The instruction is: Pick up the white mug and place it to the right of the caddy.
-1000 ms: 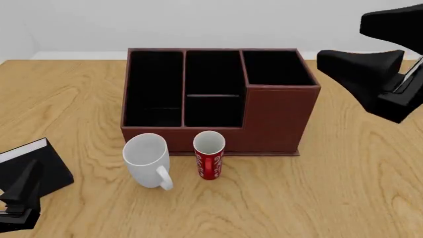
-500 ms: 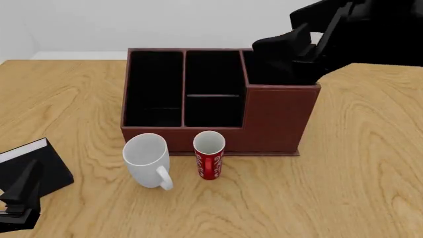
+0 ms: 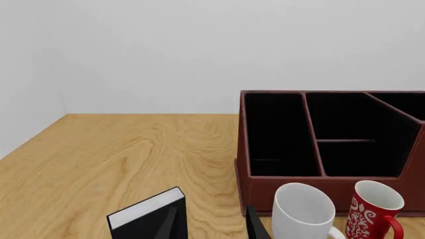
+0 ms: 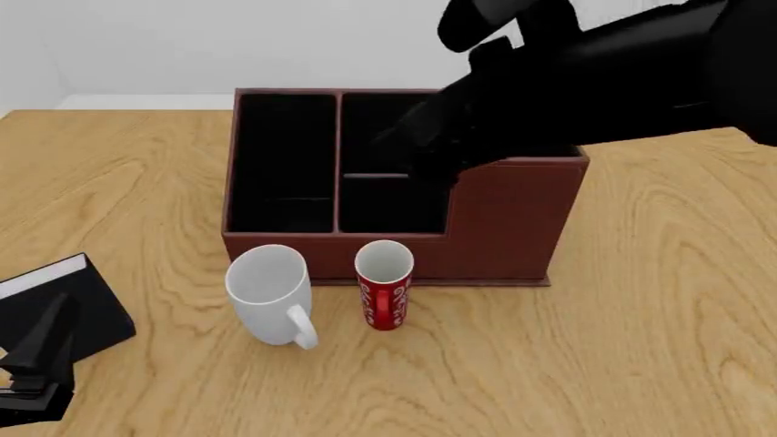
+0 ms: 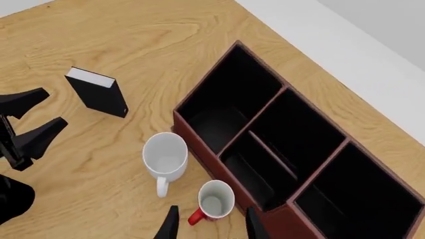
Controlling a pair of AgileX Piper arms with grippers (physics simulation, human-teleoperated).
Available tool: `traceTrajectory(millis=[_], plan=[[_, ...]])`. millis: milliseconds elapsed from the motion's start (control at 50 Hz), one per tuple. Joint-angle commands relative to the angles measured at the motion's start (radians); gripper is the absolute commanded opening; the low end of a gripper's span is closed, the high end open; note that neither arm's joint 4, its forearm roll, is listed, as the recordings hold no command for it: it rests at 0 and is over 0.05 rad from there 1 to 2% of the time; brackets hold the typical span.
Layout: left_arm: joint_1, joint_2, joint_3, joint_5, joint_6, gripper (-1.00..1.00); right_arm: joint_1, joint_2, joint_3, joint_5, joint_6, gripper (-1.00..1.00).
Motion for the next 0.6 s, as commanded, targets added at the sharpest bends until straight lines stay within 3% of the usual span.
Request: traceTrajectory(millis=[20, 600], plan=[[0.0, 0.0, 0.0, 0.0, 0.0, 1.0, 0.053, 0.087, -0.029, 0.03, 0.039, 1.0], [0.0, 0.0, 0.0, 0.0, 0.0, 1.0, 0.167, 0.215, -0.074, 0.033, 0.147, 1.0]])
